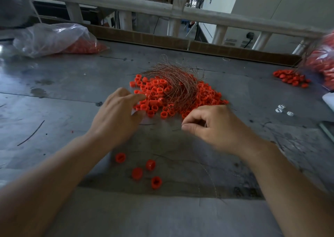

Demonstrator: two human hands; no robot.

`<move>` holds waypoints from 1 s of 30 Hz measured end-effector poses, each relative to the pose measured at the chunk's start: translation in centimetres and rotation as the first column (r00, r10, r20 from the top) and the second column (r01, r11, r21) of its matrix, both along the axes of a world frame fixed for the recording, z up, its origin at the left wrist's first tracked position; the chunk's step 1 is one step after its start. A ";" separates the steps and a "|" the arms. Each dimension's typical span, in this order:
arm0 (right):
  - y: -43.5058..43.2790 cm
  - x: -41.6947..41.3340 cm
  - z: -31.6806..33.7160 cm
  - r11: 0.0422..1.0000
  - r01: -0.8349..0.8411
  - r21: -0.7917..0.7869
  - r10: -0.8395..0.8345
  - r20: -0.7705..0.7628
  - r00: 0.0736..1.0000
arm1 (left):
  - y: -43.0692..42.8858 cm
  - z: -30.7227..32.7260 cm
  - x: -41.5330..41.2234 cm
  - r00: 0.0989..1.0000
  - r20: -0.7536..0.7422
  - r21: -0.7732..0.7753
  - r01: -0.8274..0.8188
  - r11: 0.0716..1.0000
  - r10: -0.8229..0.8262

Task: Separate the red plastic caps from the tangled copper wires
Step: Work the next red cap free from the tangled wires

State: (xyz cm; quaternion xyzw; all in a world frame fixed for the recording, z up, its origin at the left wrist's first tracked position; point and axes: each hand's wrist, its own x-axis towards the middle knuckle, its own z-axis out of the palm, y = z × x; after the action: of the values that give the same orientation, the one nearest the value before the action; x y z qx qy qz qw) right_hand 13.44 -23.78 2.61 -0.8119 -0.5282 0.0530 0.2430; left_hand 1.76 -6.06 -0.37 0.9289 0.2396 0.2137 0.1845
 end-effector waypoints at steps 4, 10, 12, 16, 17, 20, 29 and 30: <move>0.2 0.5 -0.2 0.990 0.114 0.086 -0.118 0.034 0.992 | 0.1 -0.5 0.2 1.000 -0.023 -0.006 0.008 1.000 -0.008; 0.8 0.7 -1.0 0.974 0.164 0.155 -0.183 0.113 0.977 | 0.0 -0.3 0.1 0.996 0.073 0.003 0.045 0.999 -0.045; 1.1 0.7 -1.2 0.976 0.149 0.161 -0.176 0.170 0.970 | -0.5 0.1 0.0 0.989 0.144 0.000 0.044 0.999 -0.043; 1.1 0.8 -1.1 0.988 0.105 0.117 -0.129 0.217 0.968 | -1.2 0.9 -0.5 0.972 0.228 -0.060 0.077 0.995 -0.061; 1.0 0.9 -0.9 0.989 0.104 0.107 -0.124 0.207 0.970 | -1.3 0.9 -0.7 0.970 0.232 -0.080 0.089 0.993 -0.069; 0.5 1.3 -0.7 0.993 0.087 0.082 -0.101 0.186 0.977 | -1.5 1.0 -1.0 0.967 0.235 -0.117 0.124 0.985 -0.094; 1.3 1.1 -1.9 0.997 0.009 -0.074 0.013 0.287 0.958 | -1.8 1.3 -1.5 0.951 0.276 -0.259 0.215 0.942 -0.141; 1.3 1.1 -1.9 0.998 0.002 -0.062 0.016 0.295 0.955 | -1.7 1.2 -1.5 0.949 0.283 -0.289 0.219 0.932 -0.136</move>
State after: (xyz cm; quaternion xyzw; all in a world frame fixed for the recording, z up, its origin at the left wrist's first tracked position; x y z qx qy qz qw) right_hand 14.54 -22.49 0.72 -0.8160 -0.5595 -0.0515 0.1359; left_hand 0.24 -7.80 0.85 0.8692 0.1591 0.2740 0.3796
